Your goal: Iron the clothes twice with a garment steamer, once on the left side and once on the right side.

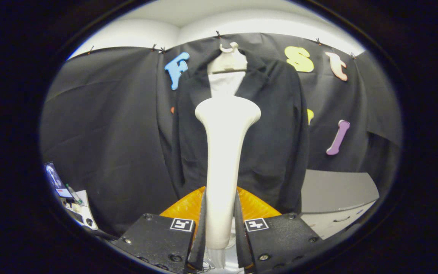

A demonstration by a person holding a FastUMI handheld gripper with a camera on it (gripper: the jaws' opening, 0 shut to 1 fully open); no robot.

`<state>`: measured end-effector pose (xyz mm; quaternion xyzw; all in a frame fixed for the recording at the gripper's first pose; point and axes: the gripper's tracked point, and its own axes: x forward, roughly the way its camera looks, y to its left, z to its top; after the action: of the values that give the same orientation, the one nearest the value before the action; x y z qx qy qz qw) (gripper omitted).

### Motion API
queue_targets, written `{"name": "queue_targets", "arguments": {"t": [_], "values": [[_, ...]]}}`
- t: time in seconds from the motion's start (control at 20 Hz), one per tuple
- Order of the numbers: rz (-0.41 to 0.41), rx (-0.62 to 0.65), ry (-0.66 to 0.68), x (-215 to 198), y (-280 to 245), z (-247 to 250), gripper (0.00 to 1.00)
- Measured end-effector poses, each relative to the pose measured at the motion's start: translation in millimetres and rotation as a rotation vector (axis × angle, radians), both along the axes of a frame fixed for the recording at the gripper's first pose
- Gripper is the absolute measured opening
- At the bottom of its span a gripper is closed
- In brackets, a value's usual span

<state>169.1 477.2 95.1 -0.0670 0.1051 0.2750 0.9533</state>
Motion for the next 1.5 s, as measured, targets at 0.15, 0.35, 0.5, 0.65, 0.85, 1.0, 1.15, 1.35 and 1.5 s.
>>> {"name": "queue_targets", "arguments": {"t": [0.15, 0.35, 0.5, 0.65, 0.85, 1.0, 1.15, 1.35, 1.5], "values": [[0.066, 0.027, -0.041, -14, 45, 30, 0.36], [0.126, 0.046, -0.093, -27, 98, 60, 0.36], [0.142, 0.062, -0.122, -17, 130, 79, 0.36], [0.113, 0.064, -0.152, 3, 152, 90, 0.36], [0.09, 0.054, -0.144, 27, 174, 94, 0.36], [0.055, 0.03, -0.135, 45, 177, 83, 0.36], [0.054, 0.002, -0.104, 54, 179, 62, 0.36], [0.042, -0.018, -0.066, 61, 173, 37, 0.36], [0.04, -0.035, -0.048, 60, 169, 20, 0.36]]}}
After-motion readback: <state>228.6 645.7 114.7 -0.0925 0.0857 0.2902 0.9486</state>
